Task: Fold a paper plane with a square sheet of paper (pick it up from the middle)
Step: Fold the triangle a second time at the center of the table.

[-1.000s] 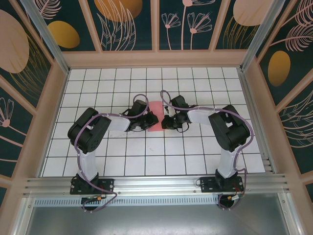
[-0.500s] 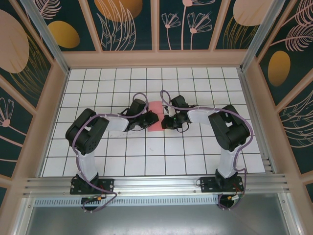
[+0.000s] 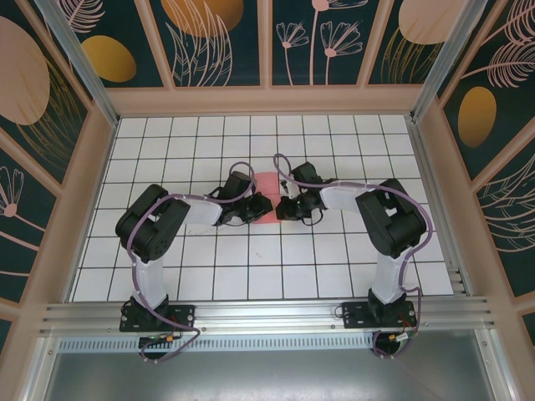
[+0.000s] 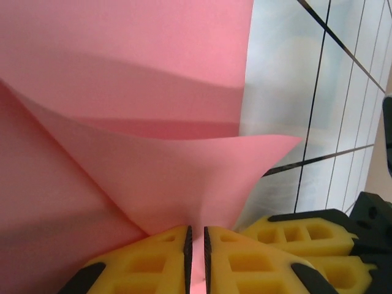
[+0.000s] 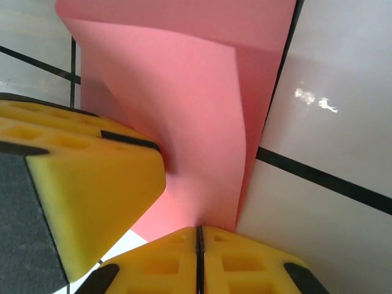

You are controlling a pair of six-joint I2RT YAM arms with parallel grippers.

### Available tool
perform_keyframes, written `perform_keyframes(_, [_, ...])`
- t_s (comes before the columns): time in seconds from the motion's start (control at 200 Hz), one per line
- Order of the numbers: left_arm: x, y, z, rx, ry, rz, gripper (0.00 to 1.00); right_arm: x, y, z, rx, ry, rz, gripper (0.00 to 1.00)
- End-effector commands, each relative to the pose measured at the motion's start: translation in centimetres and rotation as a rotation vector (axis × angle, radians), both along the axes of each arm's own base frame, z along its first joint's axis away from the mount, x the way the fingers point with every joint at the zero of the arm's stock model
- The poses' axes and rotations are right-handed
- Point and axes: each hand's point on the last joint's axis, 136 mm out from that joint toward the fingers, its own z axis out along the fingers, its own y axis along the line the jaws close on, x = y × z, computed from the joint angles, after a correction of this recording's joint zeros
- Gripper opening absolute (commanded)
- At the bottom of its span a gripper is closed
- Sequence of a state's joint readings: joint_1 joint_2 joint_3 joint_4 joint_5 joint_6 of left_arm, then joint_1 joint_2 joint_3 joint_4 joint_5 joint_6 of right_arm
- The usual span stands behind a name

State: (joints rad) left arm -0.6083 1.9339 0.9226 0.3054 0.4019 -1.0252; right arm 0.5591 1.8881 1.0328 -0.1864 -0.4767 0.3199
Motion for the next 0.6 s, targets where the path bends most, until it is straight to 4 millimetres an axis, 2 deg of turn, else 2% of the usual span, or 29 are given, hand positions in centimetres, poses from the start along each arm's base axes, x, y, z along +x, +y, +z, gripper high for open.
perform_keyframes(0.0, [0.6,1.4,-2.0,0.119,0.016,0.04,0.15,-2.3,-3.7,-5.2,-0.222,0.087,-0.014,0.11])
perform_keyframes(0.11, [1.1,2.9,-2.8,0.182,0.016,0.075,0.15,-2.6,-4.3,-5.7,-0.253,0.09,-0.015,0.11])
perform_keyframes(0.135, [2.1,2.6,-1.8,0.171,-0.009,0.083,0.15,-2.6,-4.3,-5.8,-0.258,0.09,-0.015,0.11])
perform_keyframes(0.305, [3.9,3.5,-1.5,0.192,-0.03,0.103,0.15,-2.8,-4.5,-6.2,-0.282,0.092,-0.006,0.11])
perform_keyframes(0.595, [5.9,5.8,-2.1,0.246,-0.036,0.144,0.15,-3.0,-4.7,-6.7,-0.298,0.096,-0.006,0.11])
